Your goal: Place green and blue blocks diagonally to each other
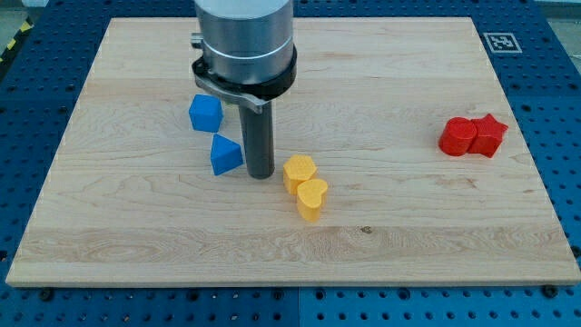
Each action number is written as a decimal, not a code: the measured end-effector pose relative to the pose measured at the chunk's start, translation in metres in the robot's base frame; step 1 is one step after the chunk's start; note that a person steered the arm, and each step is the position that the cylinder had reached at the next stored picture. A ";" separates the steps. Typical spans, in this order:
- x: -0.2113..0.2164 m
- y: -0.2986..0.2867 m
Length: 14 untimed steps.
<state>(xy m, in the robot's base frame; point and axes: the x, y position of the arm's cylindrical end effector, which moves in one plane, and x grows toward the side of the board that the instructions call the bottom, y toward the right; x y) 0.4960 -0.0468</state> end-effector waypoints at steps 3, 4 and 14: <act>-0.016 -0.073; -0.026 -0.076; -0.164 0.014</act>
<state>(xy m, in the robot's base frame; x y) 0.3317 -0.0326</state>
